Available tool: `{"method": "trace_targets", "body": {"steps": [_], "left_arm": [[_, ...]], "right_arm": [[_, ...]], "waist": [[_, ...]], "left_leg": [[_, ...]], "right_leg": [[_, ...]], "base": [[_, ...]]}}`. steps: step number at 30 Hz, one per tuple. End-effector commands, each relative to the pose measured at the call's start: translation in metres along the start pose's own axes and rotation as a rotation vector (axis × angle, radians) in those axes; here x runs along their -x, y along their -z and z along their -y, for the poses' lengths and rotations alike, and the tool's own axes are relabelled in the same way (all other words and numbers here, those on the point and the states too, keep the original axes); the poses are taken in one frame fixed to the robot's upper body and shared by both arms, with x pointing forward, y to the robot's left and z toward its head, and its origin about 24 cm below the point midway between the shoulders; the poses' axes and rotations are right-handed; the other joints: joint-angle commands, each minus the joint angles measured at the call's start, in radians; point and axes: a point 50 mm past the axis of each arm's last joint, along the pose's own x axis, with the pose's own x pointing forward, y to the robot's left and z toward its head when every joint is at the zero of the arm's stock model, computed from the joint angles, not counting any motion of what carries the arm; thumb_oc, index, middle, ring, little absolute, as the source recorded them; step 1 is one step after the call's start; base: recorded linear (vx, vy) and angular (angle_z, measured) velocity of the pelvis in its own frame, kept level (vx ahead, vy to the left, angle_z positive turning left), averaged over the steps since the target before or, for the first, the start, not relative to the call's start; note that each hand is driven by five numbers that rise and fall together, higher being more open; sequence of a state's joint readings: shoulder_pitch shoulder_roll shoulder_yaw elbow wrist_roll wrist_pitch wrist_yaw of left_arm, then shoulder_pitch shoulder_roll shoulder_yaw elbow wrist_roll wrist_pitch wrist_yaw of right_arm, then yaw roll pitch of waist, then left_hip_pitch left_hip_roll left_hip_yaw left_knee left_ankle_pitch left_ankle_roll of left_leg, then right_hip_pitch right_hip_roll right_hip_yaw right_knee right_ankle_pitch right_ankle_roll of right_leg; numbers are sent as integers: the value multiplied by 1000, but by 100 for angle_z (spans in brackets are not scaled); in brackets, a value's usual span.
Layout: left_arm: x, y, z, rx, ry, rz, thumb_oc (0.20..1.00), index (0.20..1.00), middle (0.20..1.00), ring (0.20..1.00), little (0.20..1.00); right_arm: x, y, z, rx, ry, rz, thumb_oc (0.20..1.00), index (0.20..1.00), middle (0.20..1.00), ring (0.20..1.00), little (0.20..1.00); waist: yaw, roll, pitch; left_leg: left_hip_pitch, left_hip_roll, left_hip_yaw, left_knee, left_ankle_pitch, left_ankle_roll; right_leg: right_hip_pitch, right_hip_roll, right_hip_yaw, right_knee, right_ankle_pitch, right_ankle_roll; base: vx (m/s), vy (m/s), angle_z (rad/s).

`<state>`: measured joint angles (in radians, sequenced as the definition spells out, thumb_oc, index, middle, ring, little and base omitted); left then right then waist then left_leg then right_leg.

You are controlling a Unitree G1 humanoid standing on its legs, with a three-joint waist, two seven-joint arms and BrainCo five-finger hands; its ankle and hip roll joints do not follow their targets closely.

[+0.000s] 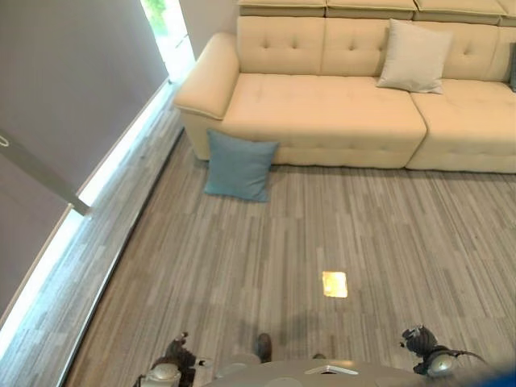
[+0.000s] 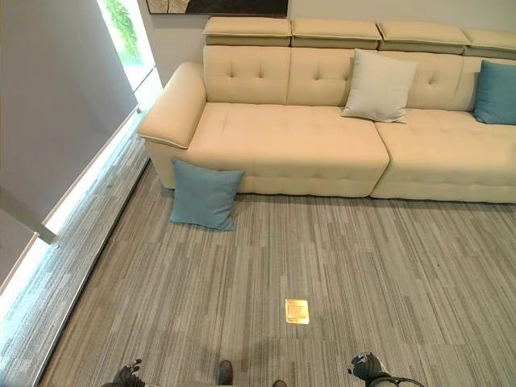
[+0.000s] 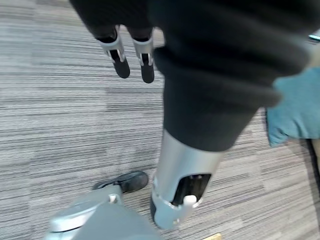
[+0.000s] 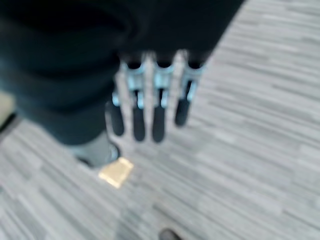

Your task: Pick up all the scattered cushions and arrange them neatly on the sofa.

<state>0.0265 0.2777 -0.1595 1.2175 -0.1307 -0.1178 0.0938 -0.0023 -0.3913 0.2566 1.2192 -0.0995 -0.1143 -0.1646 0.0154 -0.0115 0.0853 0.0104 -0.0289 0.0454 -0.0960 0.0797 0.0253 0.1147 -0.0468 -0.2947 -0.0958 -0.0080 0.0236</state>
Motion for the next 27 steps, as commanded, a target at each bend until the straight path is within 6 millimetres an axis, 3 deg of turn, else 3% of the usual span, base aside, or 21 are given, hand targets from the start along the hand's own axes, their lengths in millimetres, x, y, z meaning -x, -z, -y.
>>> {"method": "trace_targets", "body": {"steps": [1,11,27], "left_arm": [[-5,-23,8,-8,2,54,1000,1000,1000,1000,1000],[-5,-22,12,29,6,49,1000,1000,1000,1000,1000],[-5,-26,13,28,-7,60,1000,1000,1000,1000,1000]], "right_arm": [[-4,-9,6,-22,30,-3,1000,1000,1000,1000,1000],[-3,-11,-6,-41,-3,-2,1000,1000,1000,1000,1000],[-3,-17,-8,-30,19,19,1000,1000,1000,1000,1000]], "waist": [[10,2,32],[6,1,32],[3,1,31]], "left_leg": [[49,46,57,9,-149,-50],[64,51,61,9,-153,-51],[72,56,58,9,-157,-55]], "right_leg": [[-25,-79,-38,9,-43,98],[-13,-73,-31,9,-54,93],[-3,-69,-32,9,-62,90]], "base": [[1,-5,-10],[5,-11,-3],[0,0,0]]}}
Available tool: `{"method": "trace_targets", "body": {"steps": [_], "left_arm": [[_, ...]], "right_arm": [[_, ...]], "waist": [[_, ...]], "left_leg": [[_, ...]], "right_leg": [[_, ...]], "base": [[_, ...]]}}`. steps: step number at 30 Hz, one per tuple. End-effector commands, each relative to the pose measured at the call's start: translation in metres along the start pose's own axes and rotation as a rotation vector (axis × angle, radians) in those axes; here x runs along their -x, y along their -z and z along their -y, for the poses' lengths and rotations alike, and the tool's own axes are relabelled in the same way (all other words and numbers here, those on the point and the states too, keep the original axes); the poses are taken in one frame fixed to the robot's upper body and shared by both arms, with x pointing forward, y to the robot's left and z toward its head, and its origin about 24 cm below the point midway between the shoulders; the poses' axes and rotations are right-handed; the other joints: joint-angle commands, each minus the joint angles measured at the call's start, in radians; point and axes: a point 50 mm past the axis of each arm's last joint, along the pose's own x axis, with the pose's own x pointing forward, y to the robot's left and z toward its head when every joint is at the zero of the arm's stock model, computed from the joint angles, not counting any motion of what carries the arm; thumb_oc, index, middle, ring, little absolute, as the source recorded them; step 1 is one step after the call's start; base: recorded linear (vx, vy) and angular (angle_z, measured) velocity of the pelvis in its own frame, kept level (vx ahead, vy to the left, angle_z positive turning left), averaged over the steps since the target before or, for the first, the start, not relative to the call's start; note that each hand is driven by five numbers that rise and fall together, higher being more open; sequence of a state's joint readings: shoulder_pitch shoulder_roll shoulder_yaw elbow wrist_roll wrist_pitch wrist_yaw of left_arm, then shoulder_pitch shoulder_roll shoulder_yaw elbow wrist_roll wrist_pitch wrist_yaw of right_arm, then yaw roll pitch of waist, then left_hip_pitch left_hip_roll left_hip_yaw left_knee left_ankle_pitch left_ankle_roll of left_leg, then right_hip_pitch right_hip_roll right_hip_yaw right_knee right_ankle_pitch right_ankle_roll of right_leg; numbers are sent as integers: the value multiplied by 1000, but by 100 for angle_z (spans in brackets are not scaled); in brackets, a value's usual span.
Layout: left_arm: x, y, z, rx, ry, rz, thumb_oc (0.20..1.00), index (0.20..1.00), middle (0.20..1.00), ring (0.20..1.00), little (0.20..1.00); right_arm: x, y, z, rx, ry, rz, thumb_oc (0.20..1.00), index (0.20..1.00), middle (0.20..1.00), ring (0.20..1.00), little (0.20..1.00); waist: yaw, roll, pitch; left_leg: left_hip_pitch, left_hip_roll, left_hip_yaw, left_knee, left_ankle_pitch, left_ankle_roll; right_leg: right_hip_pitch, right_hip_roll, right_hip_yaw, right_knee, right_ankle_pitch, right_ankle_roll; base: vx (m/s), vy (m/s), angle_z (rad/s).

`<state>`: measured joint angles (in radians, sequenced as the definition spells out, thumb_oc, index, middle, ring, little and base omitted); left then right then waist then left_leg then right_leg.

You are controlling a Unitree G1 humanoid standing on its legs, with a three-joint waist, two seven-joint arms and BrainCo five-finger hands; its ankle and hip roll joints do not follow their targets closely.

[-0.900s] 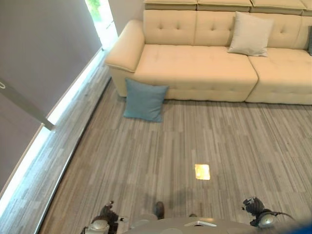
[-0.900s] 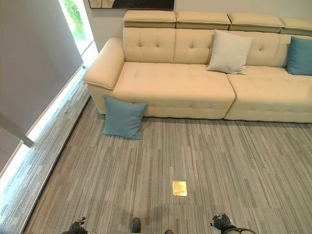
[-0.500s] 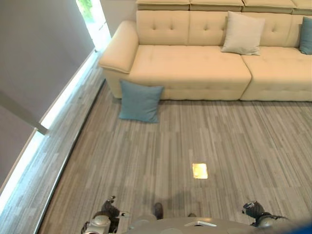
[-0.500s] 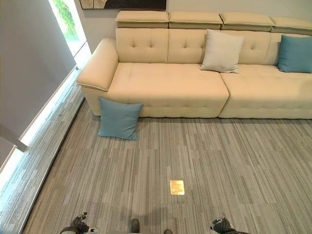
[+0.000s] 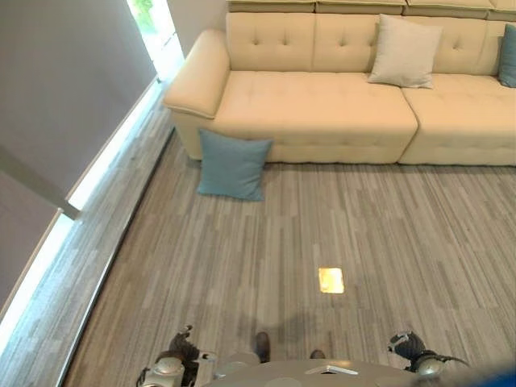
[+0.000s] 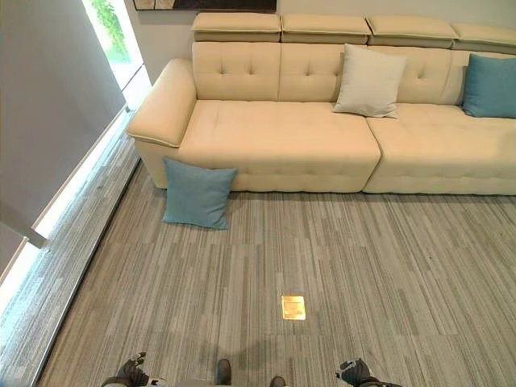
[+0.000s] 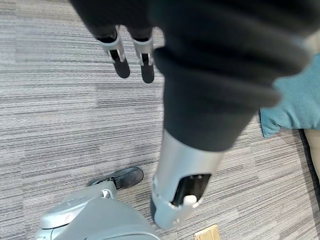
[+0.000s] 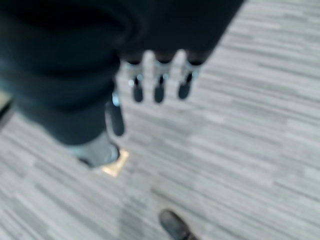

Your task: Pick up all the scattered cushions and arrange them neatly on the sofa.

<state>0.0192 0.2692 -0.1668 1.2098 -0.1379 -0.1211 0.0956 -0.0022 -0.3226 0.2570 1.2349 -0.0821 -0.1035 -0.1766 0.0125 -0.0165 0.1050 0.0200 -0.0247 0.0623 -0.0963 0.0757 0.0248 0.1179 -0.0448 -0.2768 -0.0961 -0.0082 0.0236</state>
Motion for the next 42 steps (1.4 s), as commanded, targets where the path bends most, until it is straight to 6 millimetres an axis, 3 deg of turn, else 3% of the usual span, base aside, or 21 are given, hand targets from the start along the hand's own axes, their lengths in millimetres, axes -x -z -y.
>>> {"method": "trace_targets", "body": {"steps": [1,19,24,30,42], "left_arm": [[-5,-21,9,20,-16,42,1000,1000,1000,1000,1000],[-6,-24,9,25,-25,49,1000,1000,1000,1000,1000],[-5,-20,8,30,-34,41,1000,1000,1000,1000,1000],[-5,-21,3,39,-38,49,1000,1000,1000,1000,1000],[-6,-24,4,54,-34,52,1000,1000,1000,1000,1000]], "right_arm": [[-5,-13,17,18,64,32,1000,1000,1000,1000,1000],[-5,-14,17,31,79,44,1000,1000,1000,1000,1000],[-6,-28,31,14,139,117,1000,1000,1000,1000,1000],[-5,-47,64,49,213,210,1000,1000,1000,1000,1000],[-7,-46,47,70,145,183,1000,1000,1000,1000,1000]], "waist": [[6,6,11],[4,8,10],[0,8,8],[-2,5,5],[24,-6,17]], "left_leg": [[63,52,41,9,-153,-54],[69,48,38,9,-160,-52],[72,49,44,9,-162,-52],[75,49,48,9,-166,-53],[51,57,2,9,-147,-65]], "right_leg": [[-6,-71,-51,9,-62,90],[7,-75,-58,9,-66,87],[8,-76,-57,9,-66,88],[9,-75,-54,9,-67,89],[11,-65,-91,9,-81,70]], "base": [[0,0,0],[0,0,0],[0,0,0],[0,0,0],[1,-21,6]]}}
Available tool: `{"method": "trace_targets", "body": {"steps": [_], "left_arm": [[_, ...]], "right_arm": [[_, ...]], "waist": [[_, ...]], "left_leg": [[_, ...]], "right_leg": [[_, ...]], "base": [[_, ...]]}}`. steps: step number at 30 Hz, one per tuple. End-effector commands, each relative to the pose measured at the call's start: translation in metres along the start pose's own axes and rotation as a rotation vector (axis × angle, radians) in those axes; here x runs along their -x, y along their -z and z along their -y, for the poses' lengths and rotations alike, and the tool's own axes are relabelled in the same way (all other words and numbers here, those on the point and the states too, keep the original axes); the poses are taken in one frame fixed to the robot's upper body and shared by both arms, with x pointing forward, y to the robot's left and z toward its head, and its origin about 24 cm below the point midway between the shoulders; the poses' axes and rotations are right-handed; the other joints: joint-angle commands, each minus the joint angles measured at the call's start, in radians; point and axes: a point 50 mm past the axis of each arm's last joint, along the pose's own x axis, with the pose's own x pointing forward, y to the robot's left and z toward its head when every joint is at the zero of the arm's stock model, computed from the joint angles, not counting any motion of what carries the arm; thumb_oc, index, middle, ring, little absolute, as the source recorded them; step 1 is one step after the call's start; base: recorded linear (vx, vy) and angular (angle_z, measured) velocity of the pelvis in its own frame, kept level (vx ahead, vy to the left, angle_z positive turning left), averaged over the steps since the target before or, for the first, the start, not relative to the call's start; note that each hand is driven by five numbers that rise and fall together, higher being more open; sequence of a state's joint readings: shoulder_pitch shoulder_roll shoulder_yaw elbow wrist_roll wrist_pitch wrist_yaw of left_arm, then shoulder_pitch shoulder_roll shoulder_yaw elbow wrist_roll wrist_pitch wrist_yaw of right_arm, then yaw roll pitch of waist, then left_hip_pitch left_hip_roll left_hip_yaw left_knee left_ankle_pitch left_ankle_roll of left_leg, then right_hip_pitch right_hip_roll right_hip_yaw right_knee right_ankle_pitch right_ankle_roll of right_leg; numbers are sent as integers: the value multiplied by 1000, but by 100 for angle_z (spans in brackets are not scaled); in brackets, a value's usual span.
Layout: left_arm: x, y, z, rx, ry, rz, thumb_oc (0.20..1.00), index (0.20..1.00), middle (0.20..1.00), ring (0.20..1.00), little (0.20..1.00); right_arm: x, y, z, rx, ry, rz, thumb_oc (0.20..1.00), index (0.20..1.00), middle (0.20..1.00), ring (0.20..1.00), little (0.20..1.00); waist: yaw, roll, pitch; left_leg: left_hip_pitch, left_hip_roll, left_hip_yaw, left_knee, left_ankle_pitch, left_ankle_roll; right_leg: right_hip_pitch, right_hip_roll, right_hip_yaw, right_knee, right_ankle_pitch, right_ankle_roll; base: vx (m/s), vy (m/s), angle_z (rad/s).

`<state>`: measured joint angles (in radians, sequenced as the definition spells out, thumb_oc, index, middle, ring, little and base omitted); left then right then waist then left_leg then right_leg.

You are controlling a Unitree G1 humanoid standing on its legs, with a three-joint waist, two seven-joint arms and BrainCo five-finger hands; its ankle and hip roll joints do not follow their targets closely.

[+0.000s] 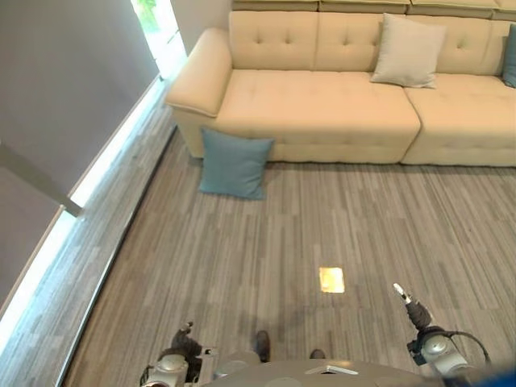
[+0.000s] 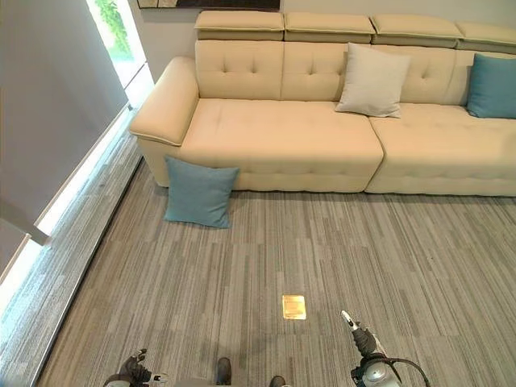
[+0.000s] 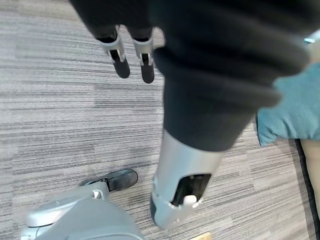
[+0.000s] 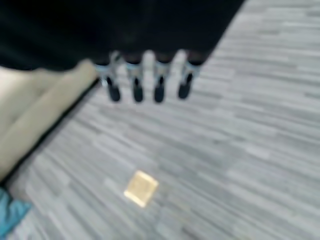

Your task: Pick up all the scattered cushions and arrange them neatly on the sofa.

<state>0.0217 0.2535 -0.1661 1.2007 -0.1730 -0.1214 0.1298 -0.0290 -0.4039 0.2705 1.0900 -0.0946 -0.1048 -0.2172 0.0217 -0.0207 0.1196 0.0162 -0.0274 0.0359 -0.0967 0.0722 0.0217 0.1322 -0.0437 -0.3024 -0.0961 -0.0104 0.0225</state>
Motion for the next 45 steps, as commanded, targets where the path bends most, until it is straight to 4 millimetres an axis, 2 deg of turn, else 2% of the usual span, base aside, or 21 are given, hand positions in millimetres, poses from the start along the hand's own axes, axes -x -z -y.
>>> {"method": "trace_targets", "body": {"steps": [1,4,6,9,10,18,20,21,24,25,26,27,29,33,37,38,39,40,41,42,45], "left_arm": [[-6,-22,1,10,-8,47,1000,1000,1000,1000,1000],[-6,-21,1,7,-9,41,1000,1000,1000,1000,1000],[-6,-26,5,-16,-2,57,1000,1000,1000,1000,1000],[-7,-28,8,-33,-1,61,1000,1000,1000,1000,1000],[-6,-26,9,-34,2,57,1000,1000,1000,1000,1000],[-4,-10,3,-4,-7,0,1000,1000,1000,1000,1000],[-5,-11,0,-9,-14,3,1000,1000,1000,1000,1000],[-5,-11,0,-9,-14,3,1000,1000,1000,1000,1000],[-6,-19,-6,-1,-32,23,1000,1000,1000,1000,1000],[-7,-23,-8,-11,-33,36,1000,1000,1000,1000,1000],[-7,-25,-9,-9,-35,40,1000,1000,1000,1000,1000],[-8,-29,-9,-18,-29,52,1000,1000,1000,1000,1000],[-9,-36,-7,-28,-18,74,1000,1000,1000,1000,1000],[-9,-37,-6,-38,-11,76,1000,1000,1000,1000,1000],[-9,-35,0,-58,6,70,1000,1000,1000,1000,1000],[-8,-30,3,-63,21,60,1000,1000,1000,1000,1000],[-8,-30,3,-63,20,60,1000,1000,1000,1000,1000],[-7,-27,4,-73,28,55,1000,1000,1000,1000,1000],[-8,-34,5,-78,39,74,1000,1000,1000,1000,1000],[-8,-38,5,-77,39,84,1000,1000,1000,1000,1000],[-9,-40,4,-77,37,87,1000,1000,1000,1000,1000]], "right_arm": [[-6,-9,9,33,16,27,1000,1000,1000,1000,1000],[-6,-10,6,31,12,26,1000,1000,1000,1000,1000],[-6,-11,6,7,20,21,1000,1000,1000,1000,1000],[-6,-8,7,-15,33,5,1000,1000,1000,1000,1000],[-5,-6,7,-16,30,-4,1000,1000,1000,1000,1000],[-5,-8,-7,4,-29,-19,1000,1000,1000,1000,1000],[-5,-7,-10,9,-45,-34,1000,1000,1000,1000,1000],[-5,-7,-10,9,-45,-34,1000,1000,1000,1000,1000],[-6,-10,-12,27,-58,-36,1000,1000,1000,1000,1000],[-6,-12,-12,30,-57,-28,1000,1000,1000,1000,1000],[-6,-12,-13,28,-63,-25,1000,1000,1000,1000,1000],[-6,-15,-14,21,-63,-15,1000,1000,1000,1000,1000],[-6,-15,-15,17,-67,-14,1000,1000,1000,1000,1000],[-5,-12,-15,40,-79,-22,1000,1000,1000,1000,1000],[-1,1,-20,27,-97,-62,1000,1000,1000,1000,1000],[1,5,-21,21,-102,-71,1000,1000,1000,1000,1000],[1,5,-21,21,-102,-71,1000,1000,1000,1000,1000],[1,5,-23,13,-108,-67,1000,1000,1000,1000,1000],[1,4,-22,-14,-99,-65,1000,1000,1000,1000,1000],[0,2,-22,-21,-97,-61,1000,1000,1000,1000,1000],[0,2,-21,-31,-92,-67,1000,1000,1000,1000,1000]], "waist": [[20,-3,4],[28,-6,12],[50,-15,50],[39,-24,57],[36,-21,50],[55,-42,35],[65,-38,38],[65,-38,38],[51,-27,74],[48,-20,85],[38,-12,90],[16,-9,92],[-17,-12,98],[-41,-26,93],[-73,-30,61],[-73,-23,45],[-75,-26,43],[-78,-22,36],[-74,-43,55],[-67,-53,72],[-53,-76,85]], "left_leg": [[50,61,20,9,-141,-63],[38,65,3,9,-130,-67],[-38,63,-12,87,-124,-78],[-92,76,68,153,-132,-78],[-78,93,101,150,-164,-79],[-65,59,95,187,-234,-24],[-42,27,82,179,-259,16],[-42,25,83,179,-259,17],[5,-8,72,164,-275,65],[16,-5,69,164,-277,70],[32,-1,63,153,-278,73],[46,2,44,135,-257,73],[102,-5,4,101,-267,64],[207,-18,-37,55,-320,41],[242,-14,-73,87,-324,16],[229,5,-56,158,-282,-21],[225,2,-59,158,-278,-20],[208,22,-36,229,-240,-54],[63,61,11,506,-144,-88],[8,63,9,621,-125,-88],[-82,65,31,722,-131,-64]], "right_leg": [[-4,-65,-74,9,-82,69],[-4,-63,-89,9,-85,63],[-12,-72,-132,9,-95,50],[-22,-93,-168,9,-92,50],[-13,-90,-169,9,-112,52],[10,-127,-148,36,-101,73],[-54,-200,-130,217,-93,93],[-57,-202,-128,221,-94,95],[-164,-287,-78,476,28,123],[-190,-290,-83,524,26,129],[-234,-273,-60,589,9,122],[-280,-206,-32,578,-6,89],[-340,-109,21,502,-36,88],[-390,-64,-53,272,-14,101],[-368,-7,26,220,9,63],[-312,1,11,181,5,52],[-313,-2,10,179,8,52],[-279,16,15,160,0,39],[-212,17,26,127,-20,8],[-192,19,37,123,-28,-11],[-156,14,56,111,-53,-32]], "base": [[-10,-71,30],[-26,-47,26],[-110,-65,37],[-20,2,87],[80,40,117],[124,129,25],[145,322,1],[113,303,-12],[99,272,1],[127,234,5],[135,151,9],[174,86,24],[266,-5,33],[390,-70,44],[359,-115,36],[318,-133,54],[296,-171,63],[229,-226,62],[255,-283,33],[129,-203,18],[93,-109,-10]]}}
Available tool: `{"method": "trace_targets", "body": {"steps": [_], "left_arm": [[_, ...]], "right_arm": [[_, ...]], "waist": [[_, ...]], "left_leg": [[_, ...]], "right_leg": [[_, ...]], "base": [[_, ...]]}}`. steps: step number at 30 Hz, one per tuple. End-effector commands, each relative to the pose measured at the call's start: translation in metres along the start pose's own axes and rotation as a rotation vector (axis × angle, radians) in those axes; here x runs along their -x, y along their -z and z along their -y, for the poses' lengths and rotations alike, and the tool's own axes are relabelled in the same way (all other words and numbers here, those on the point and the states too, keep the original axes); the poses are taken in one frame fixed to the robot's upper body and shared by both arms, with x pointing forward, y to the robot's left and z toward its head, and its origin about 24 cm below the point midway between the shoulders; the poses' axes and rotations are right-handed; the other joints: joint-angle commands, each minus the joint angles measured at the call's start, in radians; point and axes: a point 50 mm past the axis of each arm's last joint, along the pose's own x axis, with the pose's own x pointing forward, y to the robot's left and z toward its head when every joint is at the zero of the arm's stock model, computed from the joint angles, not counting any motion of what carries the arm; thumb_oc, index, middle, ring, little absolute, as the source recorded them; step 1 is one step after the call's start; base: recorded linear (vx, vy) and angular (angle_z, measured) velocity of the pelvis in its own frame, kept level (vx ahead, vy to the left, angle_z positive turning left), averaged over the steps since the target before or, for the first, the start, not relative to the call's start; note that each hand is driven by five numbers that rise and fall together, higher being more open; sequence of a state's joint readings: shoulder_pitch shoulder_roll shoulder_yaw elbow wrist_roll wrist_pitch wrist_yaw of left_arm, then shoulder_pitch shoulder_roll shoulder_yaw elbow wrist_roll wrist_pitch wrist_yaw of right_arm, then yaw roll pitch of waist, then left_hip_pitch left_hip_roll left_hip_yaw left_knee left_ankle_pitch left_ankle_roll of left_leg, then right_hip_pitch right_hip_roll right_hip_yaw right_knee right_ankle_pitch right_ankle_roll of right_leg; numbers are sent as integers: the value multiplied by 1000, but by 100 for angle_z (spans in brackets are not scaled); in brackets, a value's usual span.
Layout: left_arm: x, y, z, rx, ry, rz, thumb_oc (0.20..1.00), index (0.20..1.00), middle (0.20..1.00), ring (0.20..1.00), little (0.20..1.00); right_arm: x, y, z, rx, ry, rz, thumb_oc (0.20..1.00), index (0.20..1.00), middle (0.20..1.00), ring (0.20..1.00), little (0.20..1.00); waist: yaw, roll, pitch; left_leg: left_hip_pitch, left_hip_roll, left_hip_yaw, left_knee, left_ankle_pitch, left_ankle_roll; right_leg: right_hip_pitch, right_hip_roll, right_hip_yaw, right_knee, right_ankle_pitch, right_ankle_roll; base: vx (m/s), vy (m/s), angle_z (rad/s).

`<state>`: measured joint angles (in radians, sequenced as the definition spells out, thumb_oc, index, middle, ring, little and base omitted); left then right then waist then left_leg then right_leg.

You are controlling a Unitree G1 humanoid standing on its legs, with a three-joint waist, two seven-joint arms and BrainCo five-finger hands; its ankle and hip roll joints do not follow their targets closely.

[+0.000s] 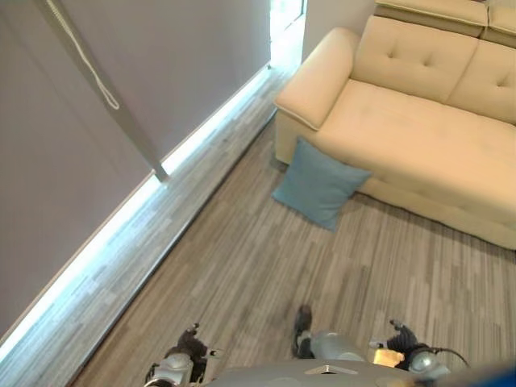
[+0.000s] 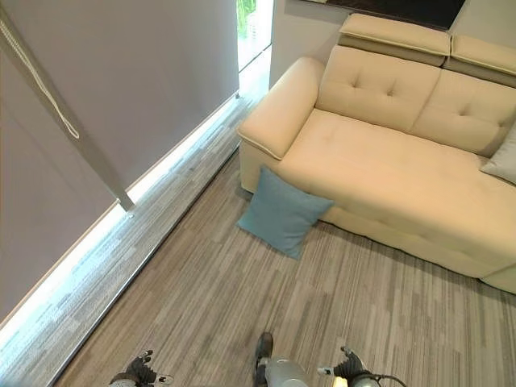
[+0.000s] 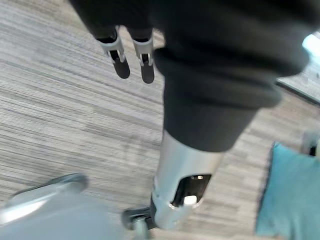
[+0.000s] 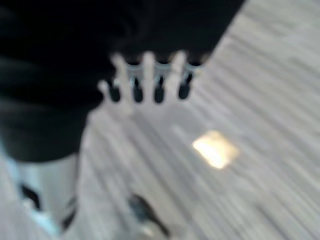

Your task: Pick up all the scattered cushions and arrange them neatly on the sofa.

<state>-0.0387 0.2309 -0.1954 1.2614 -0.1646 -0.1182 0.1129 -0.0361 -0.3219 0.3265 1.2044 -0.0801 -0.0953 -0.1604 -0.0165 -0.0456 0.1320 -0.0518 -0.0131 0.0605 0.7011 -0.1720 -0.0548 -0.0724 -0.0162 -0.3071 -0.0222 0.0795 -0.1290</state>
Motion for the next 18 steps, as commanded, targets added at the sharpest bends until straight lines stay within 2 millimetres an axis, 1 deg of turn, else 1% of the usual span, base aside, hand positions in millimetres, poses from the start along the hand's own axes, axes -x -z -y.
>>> {"method": "trace_targets", "body": {"steps": [1,2,3,4,5,6,7,8,9,10,12,13,14,15,16,17,18], "left_arm": [[-5,-29,-8,-47,-7,84,1000,1000,1000,1000,1000],[-5,-29,-8,-47,-8,85,1000,1000,1000,1000,1000],[-5,-27,-7,-50,-7,77,1000,1000,1000,1000,1000],[-5,-27,-7,-50,-8,77,1000,1000,1000,1000,1000],[-5,-24,-7,-50,-10,70,1000,1000,1000,1000,1000],[-4,-23,-7,-45,-15,67,1000,1000,1000,1000,1000],[-4,-23,-6,-43,-15,67,1000,1000,1000,1000,1000],[-4,-23,-6,-43,-15,67,1000,1000,1000,1000,1000],[-4,-21,-5,-30,-11,60,1000,1000,1000,1000,1000],[-4,-21,-5,-30,-11,60,1000,1000,1000,1000,1000],[-3,-15,-6,-19,-13,42,1000,1000,1000,1000,1000],[-3,-13,-6,-22,-14,34,1000,1000,1000,1000,1000],[-3,-11,-8,-23,-16,30,1000,1000,1000,1000,1000],[-3,-11,-8,-23,-16,30,1000,1000,1000,1000,1000],[-3,-11,-9,-22,-18,31,1000,1000,1000,1000,1000],[-2,-10,-10,-19,-22,26,1000,1000,1000,1000,1000],[-3,-11,-14,-3,-33,30,1000,1000,1000,1000,1000]], "right_arm": [[-5,-11,20,-44,65,20,1000,1000,1000,1000,1000],[-5,-11,20,-44,65,21,1000,1000,1000,1000,1000],[-5,-14,22,-45,76,32,1000,1000,1000,1000,1000],[-5,-14,22,-46,76,33,1000,1000,1000,1000,1000],[-5,-14,22,-41,76,36,1000,1000,1000,1000,1000],[-6,-15,24,-28,81,37,1000,1000,1000,1000,1000],[-6,-16,25,-22,86,40,1000,1000,1000,1000,1000],[-6,-16,25,-22,86,40,1000,1000,1000,1000,1000],[-7,-19,28,3,93,47,1000,1000,1000,1000,1000],[-7,-19,28,3,93,47,1000,1000,1000,1000,1000],[-7,-17,27,15,89,45,1000,1000,1000,1000,1000],[-6,-17,26,23,87,44,1000,1000,1000,1000,1000],[-7,-21,26,24,84,56,1000,1000,1000,1000,1000],[-7,-21,26,24,84,56,1000,1000,1000,1000,1000],[-7,-23,26,27,82,63,1000,1000,1000,1000,1000],[-8,-25,25,34,78,67,1000,1000,1000,1000,1000],[-8,-29,25,46,74,79,1000,1000,1000,1000,1000]], "waist": [[-4,-55,84],[-6,-59,81],[15,-60,95],[14,-64,92],[20,-64,93],[42,-55,96],[53,-49,97],[53,-50,97],[68,-34,83],[70,-35,85],[66,-28,61],[64,-29,53],[62,-30,36],[64,-30,37],[68,-31,31],[72,-30,26],[87,-19,23]], "left_leg": [[-58,60,22,-69,81,28],[-61,56,22,-73,86,29],[-113,43,17,-174,46,49],[-113,38,17,-182,53,50],[-115,26,8,-248,36,57],[-142,-15,-48,-390,54,54],[-152,-39,-96,-436,79,47],[-153,-40,-96,-436,79,47],[-142,-65,-177,-518,115,38],[-137,-65,-175,-521,116,38],[-87,-55,-179,-563,112,50],[-76,-59,-177,-560,108,56],[-45,-59,-157,-581,93,71],[-43,-58,-155,-582,93,71],[-33,-56,-136,-586,84,80],[-19,-58,-122,-593,75,92],[4,-51,-99,-612,61,112]], "right_leg": [[68,-12,75,36,-153,116],[64,-16,74,37,-152,116],[100,-11,103,27,-171,122],[97,-15,102,27,-171,123],[107,-13,113,26,-181,128],[132,1,143,28,-203,132],[144,12,166,28,-211,132],[144,12,166,28,-211,132],[165,36,215,44,-234,134],[167,36,217,44,-234,134],[166,30,223,65,-243,146],[161,23,227,78,-242,152],[154,9,238,98,-245,169],[154,9,240,98,-245,170],[155,-1,240,104,-247,180],[147,-11,245,129,-246,192],[104,-39,227,223,-243,217]], "base": [[94,-72,-22],[199,-24,-11],[143,2,-26],[226,20,-44],[235,58,-66],[307,81,-59],[227,64,-52],[306,114,-60],[237,91,-71],[320,142,-98],[169,122,-93],[222,199,-84],[168,158,-51],[153,150,-44],[94,110,-41],[152,222,-76],[106,173,-100]]}}
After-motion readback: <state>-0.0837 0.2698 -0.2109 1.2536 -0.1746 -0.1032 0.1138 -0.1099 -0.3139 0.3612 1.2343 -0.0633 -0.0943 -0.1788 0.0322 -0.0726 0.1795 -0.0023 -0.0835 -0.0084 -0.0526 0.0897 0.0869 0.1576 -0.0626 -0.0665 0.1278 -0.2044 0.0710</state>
